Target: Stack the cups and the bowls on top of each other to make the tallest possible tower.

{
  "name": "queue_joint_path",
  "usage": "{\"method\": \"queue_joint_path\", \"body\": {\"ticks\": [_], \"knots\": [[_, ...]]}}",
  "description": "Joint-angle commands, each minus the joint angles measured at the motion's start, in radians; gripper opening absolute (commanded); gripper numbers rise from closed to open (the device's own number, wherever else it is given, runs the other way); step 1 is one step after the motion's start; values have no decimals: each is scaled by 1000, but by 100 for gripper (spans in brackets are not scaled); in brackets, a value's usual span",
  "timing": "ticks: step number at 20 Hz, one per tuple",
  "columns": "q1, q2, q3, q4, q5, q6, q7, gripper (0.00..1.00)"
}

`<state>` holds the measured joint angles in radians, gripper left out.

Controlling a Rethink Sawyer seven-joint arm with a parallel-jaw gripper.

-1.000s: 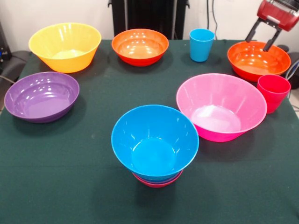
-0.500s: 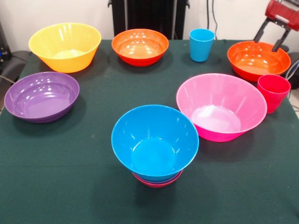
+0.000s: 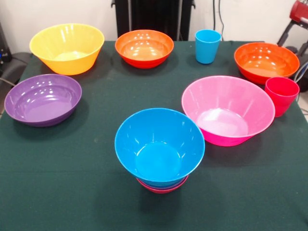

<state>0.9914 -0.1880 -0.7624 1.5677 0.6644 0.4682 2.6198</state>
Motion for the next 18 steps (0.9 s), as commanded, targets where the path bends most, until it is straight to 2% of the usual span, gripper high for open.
{"method": "queue_joint_path", "body": {"ticks": [1, 11, 18], "knots": [[-35, 86, 76, -137, 12, 125, 254, 100], [-19, 204, 83, -192, 19, 103, 314, 100], [-2, 222, 87, -181, 16, 95, 334, 100]]}}
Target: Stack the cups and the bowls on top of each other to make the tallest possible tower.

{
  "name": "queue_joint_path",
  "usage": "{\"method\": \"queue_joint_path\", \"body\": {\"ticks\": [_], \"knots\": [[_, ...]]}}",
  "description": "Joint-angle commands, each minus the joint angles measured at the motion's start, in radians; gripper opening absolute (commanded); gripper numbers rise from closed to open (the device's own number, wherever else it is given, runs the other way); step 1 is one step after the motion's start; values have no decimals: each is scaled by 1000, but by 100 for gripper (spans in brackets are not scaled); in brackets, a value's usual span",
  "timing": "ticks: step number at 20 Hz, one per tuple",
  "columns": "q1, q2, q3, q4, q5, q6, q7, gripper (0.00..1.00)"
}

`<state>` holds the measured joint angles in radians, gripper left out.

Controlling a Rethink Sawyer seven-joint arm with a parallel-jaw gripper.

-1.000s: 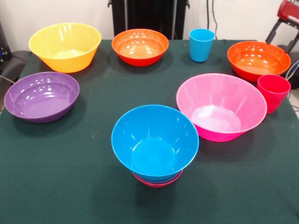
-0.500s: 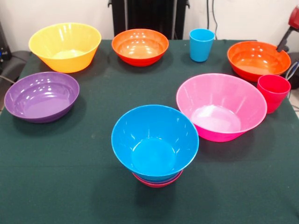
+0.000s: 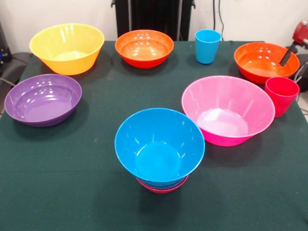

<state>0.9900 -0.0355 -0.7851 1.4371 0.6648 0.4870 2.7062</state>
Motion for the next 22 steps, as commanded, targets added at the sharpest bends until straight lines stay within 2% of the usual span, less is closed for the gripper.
{"method": "queue_joint_path", "body": {"ticks": [1, 7, 22], "knots": [[2, 71, 109, -49, 15, 79, 251, 100], [5, 77, 119, -37, 19, 62, 247, 100], [-7, 78, 121, -74, 32, 68, 250, 100]]}}
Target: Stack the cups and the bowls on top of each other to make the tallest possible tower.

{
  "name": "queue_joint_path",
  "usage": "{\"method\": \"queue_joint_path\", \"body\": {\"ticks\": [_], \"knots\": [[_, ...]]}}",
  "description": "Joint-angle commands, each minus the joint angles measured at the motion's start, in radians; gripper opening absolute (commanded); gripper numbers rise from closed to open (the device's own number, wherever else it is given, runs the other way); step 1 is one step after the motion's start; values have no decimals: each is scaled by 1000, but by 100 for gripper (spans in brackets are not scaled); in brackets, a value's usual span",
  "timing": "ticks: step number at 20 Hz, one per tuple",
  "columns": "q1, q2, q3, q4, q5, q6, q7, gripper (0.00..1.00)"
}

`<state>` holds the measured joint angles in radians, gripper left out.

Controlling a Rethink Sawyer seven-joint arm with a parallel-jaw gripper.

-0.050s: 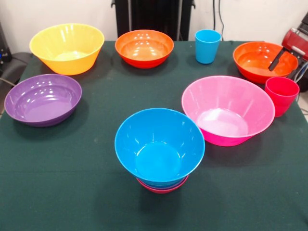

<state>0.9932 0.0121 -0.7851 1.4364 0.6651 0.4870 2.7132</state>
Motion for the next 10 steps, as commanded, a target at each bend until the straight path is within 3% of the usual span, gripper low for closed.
{"method": "queue_joint_path", "body": {"ticks": [1, 10], "knots": [[-10, 32, 122, -77, 33, 69, 245, 100], [-3, 29, 152, -63, 43, 49, 245, 100]]}}
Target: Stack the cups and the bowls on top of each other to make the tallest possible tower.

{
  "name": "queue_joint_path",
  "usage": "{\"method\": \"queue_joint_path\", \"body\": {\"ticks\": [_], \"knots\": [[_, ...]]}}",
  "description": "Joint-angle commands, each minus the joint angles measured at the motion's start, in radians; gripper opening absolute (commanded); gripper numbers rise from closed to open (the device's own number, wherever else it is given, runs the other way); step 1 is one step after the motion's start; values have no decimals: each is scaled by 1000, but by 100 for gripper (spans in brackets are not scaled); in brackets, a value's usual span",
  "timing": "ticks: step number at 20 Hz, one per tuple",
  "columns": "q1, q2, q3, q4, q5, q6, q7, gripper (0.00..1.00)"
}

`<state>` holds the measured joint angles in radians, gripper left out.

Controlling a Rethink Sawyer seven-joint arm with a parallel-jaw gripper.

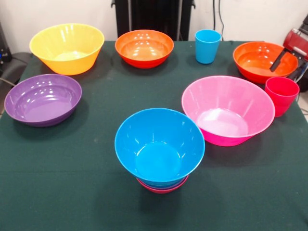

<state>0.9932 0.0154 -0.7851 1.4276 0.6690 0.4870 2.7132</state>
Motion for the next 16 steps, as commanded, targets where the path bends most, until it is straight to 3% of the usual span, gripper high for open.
{"method": "queue_joint_path", "body": {"ticks": [1, 5, 11, 16], "knots": [[-5, 22, 166, -50, 45, 38, 241, 100], [-16, 1, 216, -22, 60, -10, 213, 100], [5, -26, 215, 8, 64, 44, 219, 100], [0, -38, 237, 25, 67, 29, 210, 100]]}}
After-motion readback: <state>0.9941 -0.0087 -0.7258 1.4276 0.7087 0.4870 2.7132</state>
